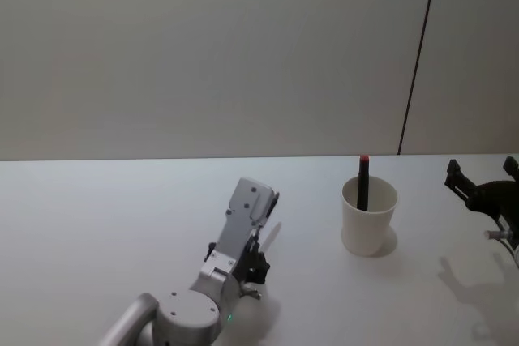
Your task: Place the pen into the pen holder.
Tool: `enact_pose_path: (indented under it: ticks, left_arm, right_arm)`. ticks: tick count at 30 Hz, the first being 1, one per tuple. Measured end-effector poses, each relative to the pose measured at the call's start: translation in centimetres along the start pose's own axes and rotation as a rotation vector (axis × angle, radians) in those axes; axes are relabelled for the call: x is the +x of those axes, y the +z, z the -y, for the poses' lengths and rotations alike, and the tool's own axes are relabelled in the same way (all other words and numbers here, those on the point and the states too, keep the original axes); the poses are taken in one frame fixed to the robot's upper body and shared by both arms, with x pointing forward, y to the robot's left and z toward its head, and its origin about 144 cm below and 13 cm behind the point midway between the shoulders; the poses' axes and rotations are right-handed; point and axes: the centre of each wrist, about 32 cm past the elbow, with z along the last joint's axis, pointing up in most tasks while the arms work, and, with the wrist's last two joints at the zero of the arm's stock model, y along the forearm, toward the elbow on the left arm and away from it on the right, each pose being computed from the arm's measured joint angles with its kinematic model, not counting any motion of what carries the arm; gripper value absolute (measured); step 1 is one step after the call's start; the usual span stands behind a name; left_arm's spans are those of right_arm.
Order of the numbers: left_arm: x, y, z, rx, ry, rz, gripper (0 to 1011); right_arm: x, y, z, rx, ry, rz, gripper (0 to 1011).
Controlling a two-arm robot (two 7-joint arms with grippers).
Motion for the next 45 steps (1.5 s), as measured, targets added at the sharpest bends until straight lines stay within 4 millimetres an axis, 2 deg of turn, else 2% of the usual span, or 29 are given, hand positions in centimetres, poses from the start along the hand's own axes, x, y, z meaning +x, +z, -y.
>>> enact_pose_path:
  ticks: [10, 24, 33, 45]
  left_arm:
    - [0.7, 1.2, -1.8, -0.120, 0.080, 0.049, 183]
    - [1.7, 1.2, -3.5, -0.349, 0.100, 0.099, 183]
    - [2.4, 0.8, -3.7, -0.511, 0.053, 0.122, 183]
    - [3.5, 0.0, -2.9, -0.725, -0.061, 0.151, 183]
  right_arm:
    - [0.0, 0.0, 0.0, 0.000, 0.000, 0.000, 1001]
    - [0.0, 0.0, 0.0, 0.000, 0.000, 0.000, 1001]
    - [0.0, 0.0, 0.0, 0.000, 0.000, 0.000, 1001]
    - [0.0, 0.0, 0.0, 0.000, 0.000, 0.000, 1001]
